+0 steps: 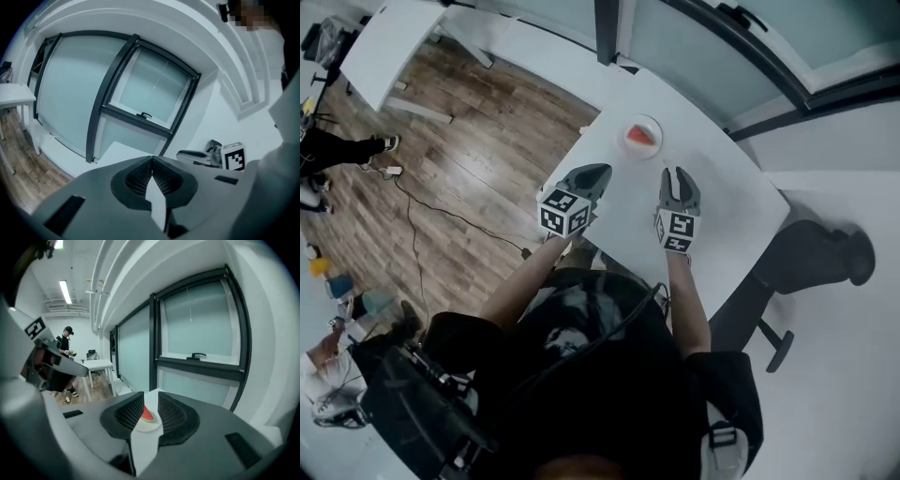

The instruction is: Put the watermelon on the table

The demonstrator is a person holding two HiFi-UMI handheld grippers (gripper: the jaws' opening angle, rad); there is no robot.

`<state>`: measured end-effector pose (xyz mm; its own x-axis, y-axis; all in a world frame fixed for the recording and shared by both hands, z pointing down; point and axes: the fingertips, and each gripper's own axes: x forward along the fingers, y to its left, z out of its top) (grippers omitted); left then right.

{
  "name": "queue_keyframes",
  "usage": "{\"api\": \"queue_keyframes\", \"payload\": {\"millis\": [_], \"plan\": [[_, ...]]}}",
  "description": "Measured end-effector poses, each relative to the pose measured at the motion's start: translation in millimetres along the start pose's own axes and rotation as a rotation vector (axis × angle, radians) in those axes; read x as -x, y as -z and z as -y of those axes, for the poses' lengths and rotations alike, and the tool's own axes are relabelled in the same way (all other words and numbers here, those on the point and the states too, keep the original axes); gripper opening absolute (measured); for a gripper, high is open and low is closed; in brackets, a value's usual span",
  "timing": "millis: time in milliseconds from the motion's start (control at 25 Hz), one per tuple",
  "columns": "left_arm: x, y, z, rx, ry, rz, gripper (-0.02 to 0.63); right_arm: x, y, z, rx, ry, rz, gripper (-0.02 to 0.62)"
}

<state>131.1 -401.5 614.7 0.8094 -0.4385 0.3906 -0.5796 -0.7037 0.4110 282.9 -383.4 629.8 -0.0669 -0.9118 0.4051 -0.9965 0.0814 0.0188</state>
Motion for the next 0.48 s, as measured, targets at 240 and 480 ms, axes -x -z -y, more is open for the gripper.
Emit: {"api": "queue_keyframes", "payload": {"millis": [240,480], "plan": [[29,-32,59,-0.201,0.002,0.101,0.005,93,-49,-22,-0.093,0.034,0.152,0.017],[34,-15,103,-0.239,0.084,0.075,0.005,125,-44,-50,-0.065,-0.024,0.137,0.011]]}}
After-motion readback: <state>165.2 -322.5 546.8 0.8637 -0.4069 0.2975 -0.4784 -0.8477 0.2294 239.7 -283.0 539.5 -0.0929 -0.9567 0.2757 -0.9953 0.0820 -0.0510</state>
